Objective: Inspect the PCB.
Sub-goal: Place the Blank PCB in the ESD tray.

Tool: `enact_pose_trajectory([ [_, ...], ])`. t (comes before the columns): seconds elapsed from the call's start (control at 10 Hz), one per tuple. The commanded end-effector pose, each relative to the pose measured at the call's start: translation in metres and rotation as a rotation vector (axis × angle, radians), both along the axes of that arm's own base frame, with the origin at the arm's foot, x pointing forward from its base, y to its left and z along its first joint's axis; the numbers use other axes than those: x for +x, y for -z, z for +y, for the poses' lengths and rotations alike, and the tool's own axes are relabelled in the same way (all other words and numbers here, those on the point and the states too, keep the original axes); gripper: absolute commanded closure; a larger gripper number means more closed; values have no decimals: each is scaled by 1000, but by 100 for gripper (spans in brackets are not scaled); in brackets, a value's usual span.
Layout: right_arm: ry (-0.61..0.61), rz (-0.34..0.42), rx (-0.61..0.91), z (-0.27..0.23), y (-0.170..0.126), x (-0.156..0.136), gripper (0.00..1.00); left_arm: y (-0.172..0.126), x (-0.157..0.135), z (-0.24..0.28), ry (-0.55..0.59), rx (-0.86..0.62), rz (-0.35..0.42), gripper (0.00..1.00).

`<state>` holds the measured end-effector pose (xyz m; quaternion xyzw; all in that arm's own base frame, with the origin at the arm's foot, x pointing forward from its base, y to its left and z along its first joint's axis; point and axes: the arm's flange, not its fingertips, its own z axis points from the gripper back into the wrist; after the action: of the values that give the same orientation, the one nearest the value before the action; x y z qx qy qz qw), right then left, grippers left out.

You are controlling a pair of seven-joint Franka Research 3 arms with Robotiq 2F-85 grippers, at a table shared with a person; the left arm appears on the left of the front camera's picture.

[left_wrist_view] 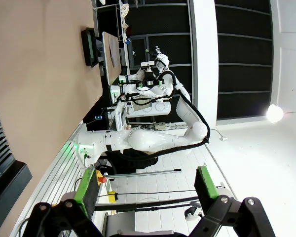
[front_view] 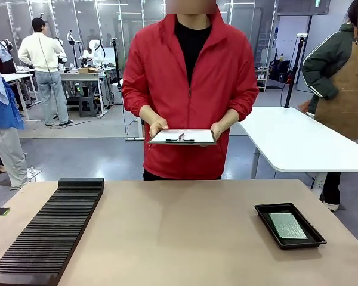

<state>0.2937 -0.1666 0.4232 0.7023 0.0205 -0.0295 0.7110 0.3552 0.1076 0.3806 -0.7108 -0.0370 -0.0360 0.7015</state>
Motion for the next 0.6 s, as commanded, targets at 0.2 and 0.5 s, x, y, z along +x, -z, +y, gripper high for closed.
enact_pose_trajectory([
  [0.2, -1, 3, -16, -2, 0, -1, 0, -1, 0, 1, -4, 5, 0, 0],
  [0.5, -1, 3, -16, -2, 0, -1, 0, -1, 0, 1, -4, 5, 0, 0],
])
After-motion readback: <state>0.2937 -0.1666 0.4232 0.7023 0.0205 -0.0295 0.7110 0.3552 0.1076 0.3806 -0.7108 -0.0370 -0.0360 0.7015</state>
